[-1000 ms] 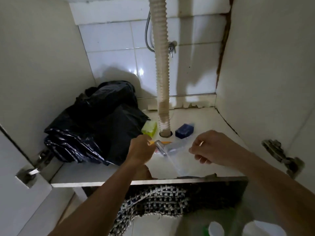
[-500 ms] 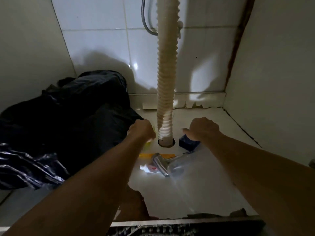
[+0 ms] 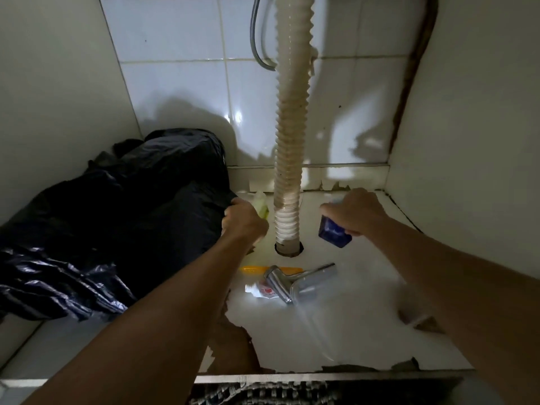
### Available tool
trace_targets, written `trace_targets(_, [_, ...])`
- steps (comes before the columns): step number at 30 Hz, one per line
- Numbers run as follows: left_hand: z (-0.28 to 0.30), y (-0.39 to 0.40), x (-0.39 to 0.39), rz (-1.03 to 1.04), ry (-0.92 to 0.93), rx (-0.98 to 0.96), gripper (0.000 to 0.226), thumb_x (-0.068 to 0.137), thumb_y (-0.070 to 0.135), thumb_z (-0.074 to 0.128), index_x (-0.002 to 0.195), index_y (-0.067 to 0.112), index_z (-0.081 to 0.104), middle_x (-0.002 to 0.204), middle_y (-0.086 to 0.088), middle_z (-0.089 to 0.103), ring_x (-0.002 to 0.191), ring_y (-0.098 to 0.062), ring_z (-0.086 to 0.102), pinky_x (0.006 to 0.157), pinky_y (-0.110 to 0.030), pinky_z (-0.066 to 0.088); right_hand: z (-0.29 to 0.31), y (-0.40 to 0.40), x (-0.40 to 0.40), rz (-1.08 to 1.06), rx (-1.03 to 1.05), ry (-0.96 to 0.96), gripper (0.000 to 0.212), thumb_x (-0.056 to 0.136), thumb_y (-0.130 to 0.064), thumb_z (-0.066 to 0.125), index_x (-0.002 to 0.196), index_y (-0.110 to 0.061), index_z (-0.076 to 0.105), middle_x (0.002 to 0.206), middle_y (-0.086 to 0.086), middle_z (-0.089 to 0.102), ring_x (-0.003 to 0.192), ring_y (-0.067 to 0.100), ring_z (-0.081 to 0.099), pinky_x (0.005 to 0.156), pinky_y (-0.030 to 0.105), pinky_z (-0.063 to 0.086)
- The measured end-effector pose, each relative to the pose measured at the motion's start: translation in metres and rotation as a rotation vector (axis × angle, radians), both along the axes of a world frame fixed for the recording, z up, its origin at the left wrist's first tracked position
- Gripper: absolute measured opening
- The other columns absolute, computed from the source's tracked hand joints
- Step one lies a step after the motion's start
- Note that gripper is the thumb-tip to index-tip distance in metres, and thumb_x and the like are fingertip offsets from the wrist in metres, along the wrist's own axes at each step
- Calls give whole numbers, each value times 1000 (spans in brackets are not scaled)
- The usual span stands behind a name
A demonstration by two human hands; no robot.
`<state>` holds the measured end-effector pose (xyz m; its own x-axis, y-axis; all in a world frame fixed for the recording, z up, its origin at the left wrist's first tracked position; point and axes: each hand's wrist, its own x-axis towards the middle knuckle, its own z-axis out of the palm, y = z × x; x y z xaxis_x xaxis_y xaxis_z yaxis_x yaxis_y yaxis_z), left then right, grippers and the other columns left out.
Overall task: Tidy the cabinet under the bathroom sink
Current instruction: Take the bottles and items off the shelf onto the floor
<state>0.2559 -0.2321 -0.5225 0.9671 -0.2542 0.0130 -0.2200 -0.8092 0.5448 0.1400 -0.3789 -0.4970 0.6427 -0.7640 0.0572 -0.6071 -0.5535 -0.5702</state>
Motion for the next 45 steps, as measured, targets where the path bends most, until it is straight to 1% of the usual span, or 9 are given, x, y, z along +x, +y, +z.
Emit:
trace_targets(7, [28,51,-59,-2,111,-336,66,82,21,65,137,5,33,127,-14,50,111,-30,54,82,-34,50,37,43,-83,6,302,-341,56,82,-45,65,116,-1,54,105,15,64,76,24,67,43,20,51])
trace_targets(10, [34,86,-98,10,365,-729,62,73,19,72,127,2,46,114,-13,56,101,-28,58,85,-39,51,44,85,-131,74,666,-542,35,84,-37,65,101,-7,60,92,13,68,69,20,67,57,26,57])
trace_targets(13, [32,127,-142,-51,694,-1013,45,75,12,67,117,2,56,106,-14,64,94,-27,63,90,-40,49,46,129,-170,170,1042,-707,14,90,-26,59,94,-13,61,67,5,66,47,6,62,44,16,50])
trace_targets(21, [1,226,-180,-223,865,-811,43,74,3,64,115,5,50,115,-17,61,105,-32,61,99,-45,46,10,210,-211,451,1347,-596,5,93,-11,49,92,-11,54,81,7,62,68,14,62,58,22,56])
trace_targets(24, [-28,256,-185,-164,844,-674,44,71,4,71,111,9,53,114,-14,61,111,-31,58,103,-43,44,-28,236,-218,405,1270,-395,5,91,-11,55,90,-7,58,76,8,64,66,16,62,66,26,55])
trace_targets(27, [-59,279,-195,-112,766,-462,79,52,17,83,123,12,48,117,-12,59,110,-26,58,90,-34,48,-69,261,-226,505,1017,-192,9,80,-8,69,75,-12,63,64,3,63,55,11,59,59,25,50])
trace_targets(32, [-113,294,-217,-6,633,-276,52,59,10,82,100,11,50,84,-6,51,77,-19,52,71,-33,48,-139,303,-240,640,174,188,29,66,-37,70,88,-21,59,84,-6,67,79,15,63,63,24,48])
trace_targets(40, [-178,295,-279,95,568,-278,56,59,11,80,108,13,53,100,-7,63,72,-12,54,42,-8,39,-210,303,-257,615,-89,293,33,88,-35,56,114,-17,49,113,2,59,102,26,62,73,34,48])
trace_targets(45, [-197,288,-301,71,505,-249,54,65,12,81,109,11,50,94,-4,61,83,-20,55,52,-14,39,-221,288,-258,523,-87,288,36,88,-32,59,119,-18,48,116,0,55,109,22,58,75,33,50])
